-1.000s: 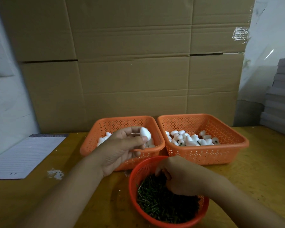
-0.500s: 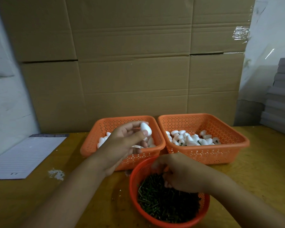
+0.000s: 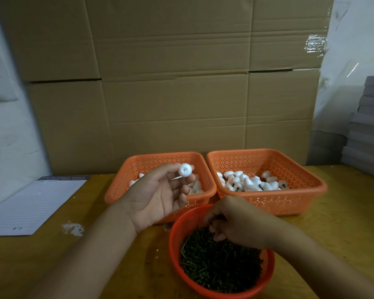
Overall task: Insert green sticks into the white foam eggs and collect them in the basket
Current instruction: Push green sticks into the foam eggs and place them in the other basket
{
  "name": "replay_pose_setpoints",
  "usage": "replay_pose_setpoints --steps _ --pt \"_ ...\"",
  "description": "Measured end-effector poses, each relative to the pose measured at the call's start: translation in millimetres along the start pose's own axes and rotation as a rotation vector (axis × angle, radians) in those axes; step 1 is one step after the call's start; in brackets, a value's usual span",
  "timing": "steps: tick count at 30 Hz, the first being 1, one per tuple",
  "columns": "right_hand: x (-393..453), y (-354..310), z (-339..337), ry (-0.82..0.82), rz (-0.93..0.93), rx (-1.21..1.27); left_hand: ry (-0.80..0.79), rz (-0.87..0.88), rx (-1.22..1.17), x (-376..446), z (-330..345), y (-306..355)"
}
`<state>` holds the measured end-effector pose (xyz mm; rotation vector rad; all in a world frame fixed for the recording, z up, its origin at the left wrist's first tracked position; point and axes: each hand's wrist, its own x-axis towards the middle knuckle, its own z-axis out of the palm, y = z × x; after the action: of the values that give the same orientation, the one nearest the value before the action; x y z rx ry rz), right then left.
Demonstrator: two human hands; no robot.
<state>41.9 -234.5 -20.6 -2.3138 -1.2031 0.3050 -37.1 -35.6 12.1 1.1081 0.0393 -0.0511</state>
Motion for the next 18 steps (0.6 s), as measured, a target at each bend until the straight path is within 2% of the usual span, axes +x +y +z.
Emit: replay_pose_setpoints --steps 4,10,12,16,18 --pt "-3.3 -3.6 -1.7 -0.019 0.012 0.029 -0.003 -0.012 -0.024 0.7 -0.2 0.6" --pt "-6.5 -10.6 -7.0 -0.009 -0.085 -0.012 -0.001 -0.006 0.007 2.1 -3.4 -0.9" --pt "-7.5 -11.8 -10.6 -0.040 -0.086 0.175 0.009 0.000 0.024 2.5 -3.3 -0.9" --pt "-12.5 -17.9 -16.7 -0.112 -0.077 0.898 0.018 0.022 0.048 2.3 -3.8 -2.0" --pt "-12.8 -22.4 -18.2 -0.096 -0.064 1.158 0.014 0.032 0.060 1.9 -4.0 -2.9"
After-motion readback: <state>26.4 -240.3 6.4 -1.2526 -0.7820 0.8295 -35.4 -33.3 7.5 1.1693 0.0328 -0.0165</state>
